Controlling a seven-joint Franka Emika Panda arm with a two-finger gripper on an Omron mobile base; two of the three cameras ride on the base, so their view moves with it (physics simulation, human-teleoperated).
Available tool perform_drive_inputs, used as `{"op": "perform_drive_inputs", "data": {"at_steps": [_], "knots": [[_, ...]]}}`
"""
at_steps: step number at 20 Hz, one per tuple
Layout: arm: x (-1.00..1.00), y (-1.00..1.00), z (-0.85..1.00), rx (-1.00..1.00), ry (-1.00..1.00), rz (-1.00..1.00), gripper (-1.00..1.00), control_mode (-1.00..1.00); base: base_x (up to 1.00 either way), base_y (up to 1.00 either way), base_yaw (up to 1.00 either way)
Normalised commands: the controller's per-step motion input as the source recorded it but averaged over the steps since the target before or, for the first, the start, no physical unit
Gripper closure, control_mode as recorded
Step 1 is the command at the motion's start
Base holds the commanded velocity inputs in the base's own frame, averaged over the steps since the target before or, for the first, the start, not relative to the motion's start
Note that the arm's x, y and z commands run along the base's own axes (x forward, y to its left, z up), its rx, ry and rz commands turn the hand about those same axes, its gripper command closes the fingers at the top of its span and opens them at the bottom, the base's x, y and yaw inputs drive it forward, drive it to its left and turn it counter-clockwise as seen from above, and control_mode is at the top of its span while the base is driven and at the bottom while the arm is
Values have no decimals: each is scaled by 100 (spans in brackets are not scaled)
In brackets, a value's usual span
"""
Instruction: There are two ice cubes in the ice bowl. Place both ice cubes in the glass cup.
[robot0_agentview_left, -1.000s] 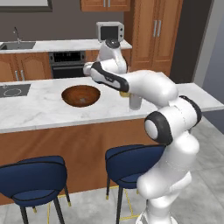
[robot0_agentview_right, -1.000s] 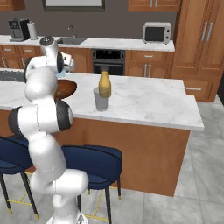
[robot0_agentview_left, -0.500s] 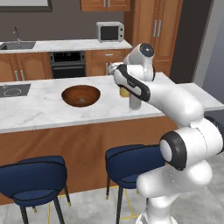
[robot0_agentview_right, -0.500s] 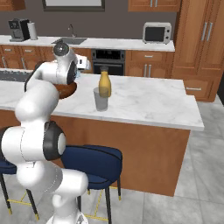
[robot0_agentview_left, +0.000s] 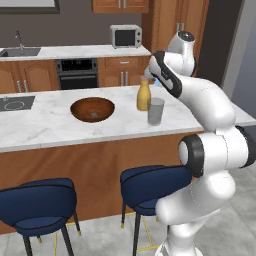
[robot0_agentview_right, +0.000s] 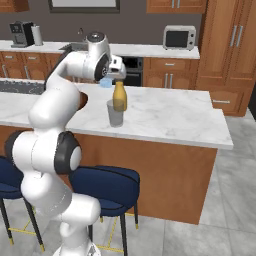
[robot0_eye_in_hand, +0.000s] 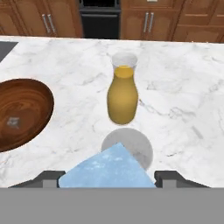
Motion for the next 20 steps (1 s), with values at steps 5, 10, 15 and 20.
{"op": "perform_drive_inputs", "data": {"at_steps": [5, 10, 15, 20], "knots": [[0, -20, -9, -5, 6, -2, 100, -100, 0, 0, 0], [-4, -32, -53, 0, -10, 2, 100, -100, 0, 0, 0], [0, -3, -37, 0, -7, 0, 100, -100, 0, 0, 0], [0, 4, -23, -1, 0, 0, 100, -100, 0, 0, 0]]}}
